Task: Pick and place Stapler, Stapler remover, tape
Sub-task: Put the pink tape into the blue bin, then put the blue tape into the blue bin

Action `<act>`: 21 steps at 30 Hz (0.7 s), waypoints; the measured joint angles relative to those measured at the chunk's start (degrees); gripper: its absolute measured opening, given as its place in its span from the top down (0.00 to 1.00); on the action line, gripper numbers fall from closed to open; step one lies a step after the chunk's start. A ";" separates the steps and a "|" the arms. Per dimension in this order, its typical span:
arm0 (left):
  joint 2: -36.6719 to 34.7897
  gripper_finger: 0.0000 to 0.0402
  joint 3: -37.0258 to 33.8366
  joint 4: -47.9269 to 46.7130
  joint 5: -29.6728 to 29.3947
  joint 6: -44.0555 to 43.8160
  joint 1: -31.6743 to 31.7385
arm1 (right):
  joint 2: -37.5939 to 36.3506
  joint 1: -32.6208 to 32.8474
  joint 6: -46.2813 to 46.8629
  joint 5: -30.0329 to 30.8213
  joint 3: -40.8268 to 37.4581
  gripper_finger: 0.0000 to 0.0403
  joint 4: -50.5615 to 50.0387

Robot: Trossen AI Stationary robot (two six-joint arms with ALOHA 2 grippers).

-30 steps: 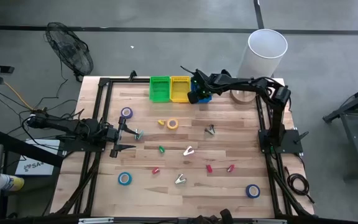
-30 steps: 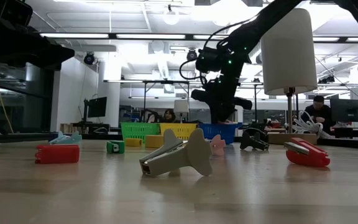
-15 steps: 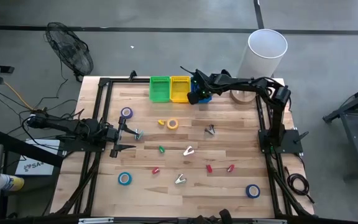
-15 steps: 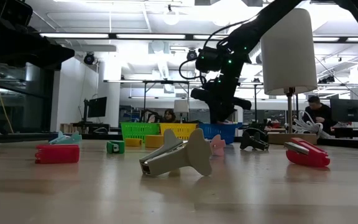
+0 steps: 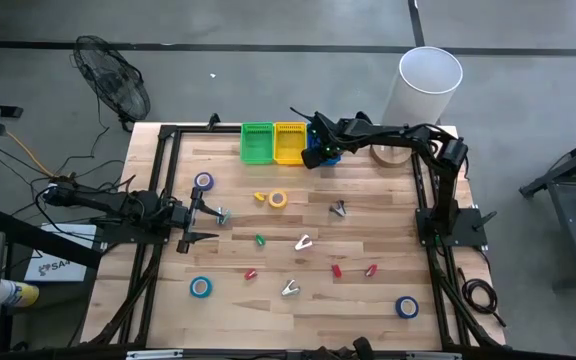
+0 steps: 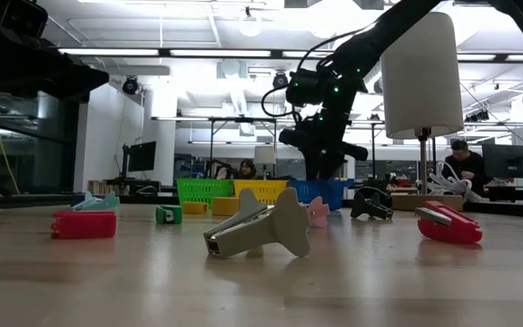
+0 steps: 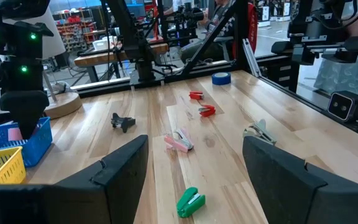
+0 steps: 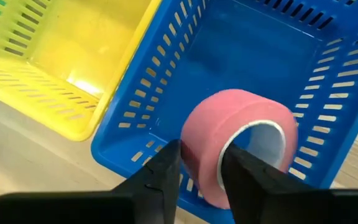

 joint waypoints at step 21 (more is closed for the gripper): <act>0.00 0.36 0.00 0.00 0.00 0.00 0.01 | -9.21 1.10 -1.94 -1.39 0.11 0.62 -7.25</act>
